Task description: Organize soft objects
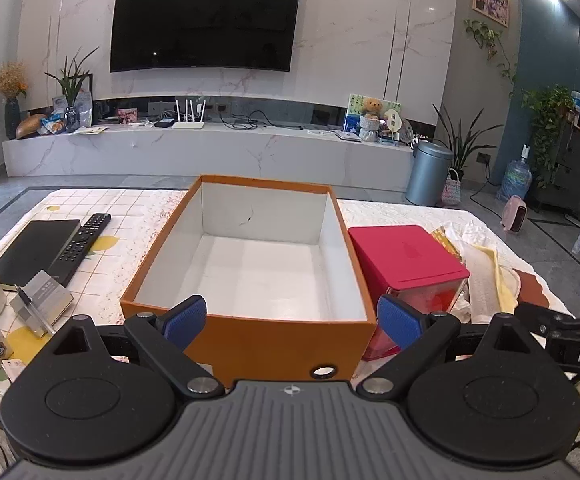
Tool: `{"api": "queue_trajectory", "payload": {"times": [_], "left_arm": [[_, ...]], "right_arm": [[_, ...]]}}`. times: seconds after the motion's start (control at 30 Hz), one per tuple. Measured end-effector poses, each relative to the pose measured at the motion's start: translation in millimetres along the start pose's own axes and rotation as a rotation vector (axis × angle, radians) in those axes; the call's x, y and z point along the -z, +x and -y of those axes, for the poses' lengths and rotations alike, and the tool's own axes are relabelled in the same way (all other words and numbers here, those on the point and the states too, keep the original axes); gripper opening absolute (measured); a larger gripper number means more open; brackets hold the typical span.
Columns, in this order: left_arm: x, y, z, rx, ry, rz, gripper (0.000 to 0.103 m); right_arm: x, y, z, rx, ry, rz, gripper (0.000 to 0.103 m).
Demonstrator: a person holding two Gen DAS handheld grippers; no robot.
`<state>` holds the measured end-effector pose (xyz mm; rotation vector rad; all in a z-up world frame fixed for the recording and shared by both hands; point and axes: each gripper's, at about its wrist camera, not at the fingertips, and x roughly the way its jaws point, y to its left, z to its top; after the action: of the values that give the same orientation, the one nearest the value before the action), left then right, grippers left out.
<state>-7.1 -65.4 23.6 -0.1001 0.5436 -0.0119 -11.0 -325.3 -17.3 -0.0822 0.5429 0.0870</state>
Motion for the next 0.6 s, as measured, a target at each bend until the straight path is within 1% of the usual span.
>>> {"api": "queue_trajectory", "payload": {"times": [0.17,0.27,0.4,0.6], "left_arm": [[1.4,-1.6,9.2,-0.017,0.005,0.009,0.103],[4.1,-0.7,12.5,0.007,0.0,0.013,0.103],[7.0,1.9,18.6,0.005,0.001,0.005,0.103],[13.3,3.1,28.9,0.0,0.035,0.016,0.103]], "right_arm": [[4.1,-2.6,9.6,0.013,0.018,-0.005,0.101],[5.0,-5.4,14.2,0.006,0.029,-0.002,0.101],[6.3,-6.2,16.6,0.015,0.032,-0.001,0.101],[9.3,-2.6,19.3,0.042,0.02,-0.012,0.101]]}}
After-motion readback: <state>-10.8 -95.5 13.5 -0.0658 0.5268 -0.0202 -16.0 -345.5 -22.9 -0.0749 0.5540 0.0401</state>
